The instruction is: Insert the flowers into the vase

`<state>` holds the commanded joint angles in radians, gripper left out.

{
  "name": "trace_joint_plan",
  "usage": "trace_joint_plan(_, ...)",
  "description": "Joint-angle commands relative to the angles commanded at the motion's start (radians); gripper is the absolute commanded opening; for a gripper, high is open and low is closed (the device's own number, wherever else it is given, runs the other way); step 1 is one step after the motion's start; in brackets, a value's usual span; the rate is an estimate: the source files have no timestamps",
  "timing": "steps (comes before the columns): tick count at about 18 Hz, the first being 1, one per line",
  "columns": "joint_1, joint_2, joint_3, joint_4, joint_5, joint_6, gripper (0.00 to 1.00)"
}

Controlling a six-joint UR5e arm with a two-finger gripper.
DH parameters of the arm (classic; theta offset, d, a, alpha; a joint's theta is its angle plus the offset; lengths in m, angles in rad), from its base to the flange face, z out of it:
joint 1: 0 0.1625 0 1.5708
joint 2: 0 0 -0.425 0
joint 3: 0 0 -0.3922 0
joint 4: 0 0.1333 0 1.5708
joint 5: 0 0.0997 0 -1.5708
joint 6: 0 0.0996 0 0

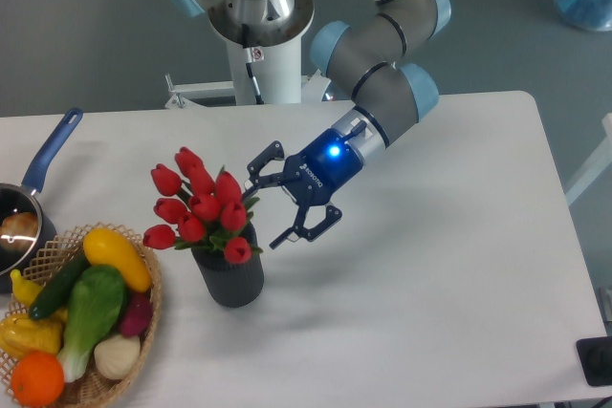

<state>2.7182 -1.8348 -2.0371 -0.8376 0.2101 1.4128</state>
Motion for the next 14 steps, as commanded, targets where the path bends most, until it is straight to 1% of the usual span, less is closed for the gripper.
trace_joint_plan(2, 0.023, 0.044, -0.011, -0.005, 0.017, -0.003, 1.0)
trace_joint_plan(4, 0.031, 0.081, -0.012, -0.006, 0.06, -0.015, 1.0)
trace_joint_plan(6, 0.038, 0.12, -0.002, -0.006, 0.109, -0.038, 1.0)
trace_joint_plan(8, 0.069, 0.152, 0.015, -0.006, 0.17, -0.067, 1.0)
trace_joint_plan(11, 0.101, 0.184, 0.05, -0.006, 0.305, -0.074, 1.0)
trace_joint_plan(14, 0.12, 0.183, 0.13, -0.005, 0.49, -0.072, 1.0)
